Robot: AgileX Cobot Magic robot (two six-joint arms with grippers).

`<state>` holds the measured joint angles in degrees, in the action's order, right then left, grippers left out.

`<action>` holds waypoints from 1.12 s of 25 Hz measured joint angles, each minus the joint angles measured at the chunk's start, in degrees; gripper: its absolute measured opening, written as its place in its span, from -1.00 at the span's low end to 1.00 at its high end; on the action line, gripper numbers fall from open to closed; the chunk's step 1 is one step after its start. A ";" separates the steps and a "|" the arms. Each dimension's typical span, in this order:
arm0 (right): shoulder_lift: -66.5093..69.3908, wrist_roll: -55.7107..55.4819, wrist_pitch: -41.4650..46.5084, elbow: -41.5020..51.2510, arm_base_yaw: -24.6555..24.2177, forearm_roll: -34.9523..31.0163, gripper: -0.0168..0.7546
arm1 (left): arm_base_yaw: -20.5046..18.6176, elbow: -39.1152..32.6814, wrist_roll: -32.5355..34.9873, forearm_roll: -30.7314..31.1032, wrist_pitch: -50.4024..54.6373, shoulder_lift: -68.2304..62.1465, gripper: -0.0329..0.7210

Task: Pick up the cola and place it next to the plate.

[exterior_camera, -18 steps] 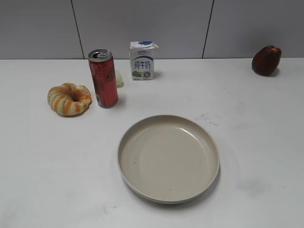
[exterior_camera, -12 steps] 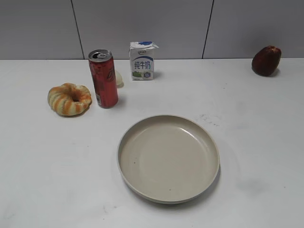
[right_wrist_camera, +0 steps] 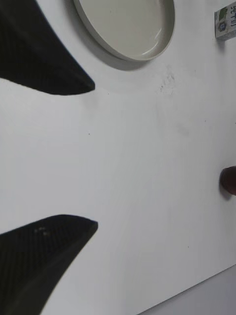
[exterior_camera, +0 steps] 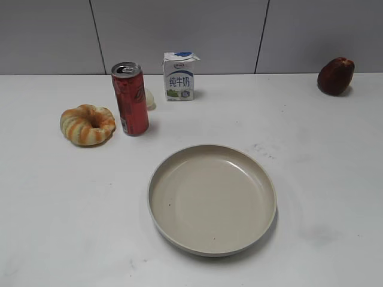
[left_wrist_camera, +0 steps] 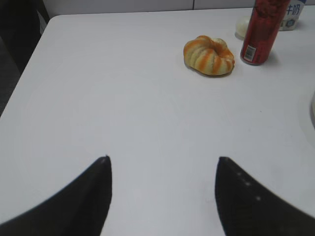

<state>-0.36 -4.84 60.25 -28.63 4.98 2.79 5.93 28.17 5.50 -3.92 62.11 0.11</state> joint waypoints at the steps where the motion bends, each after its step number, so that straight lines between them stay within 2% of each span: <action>1: 0.00 0.00 0.00 0.00 0.00 0.00 0.52 | 0.00 0.00 0.00 0.00 0.00 0.00 0.42; 6: 0.00 0.00 0.00 0.00 0.00 0.00 0.52 | 0.00 0.00 0.00 -0.63 -0.12 0.00 0.45; 12: 0.00 0.00 0.00 0.00 0.00 0.00 0.52 | 0.00 0.44 0.00 -2.43 -2.36 0.00 0.69; 16: 0.00 0.00 0.00 0.00 0.00 0.00 0.52 | 0.00 1.82 0.00 -2.54 -6.32 -3.10 0.73; 24: 0.00 0.00 0.00 0.00 0.00 0.00 0.52 | 0.00 8.09 0.00 -2.63 -17.13 -21.35 0.65; 28: 0.00 0.00 0.00 0.00 0.00 0.00 0.52 | 0.00 13.34 0.00 -2.63 -18.38 -34.36 0.65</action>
<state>-0.36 -4.84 60.25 -28.63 4.98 2.79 5.93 41.51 5.50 -6.55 43.72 -34.25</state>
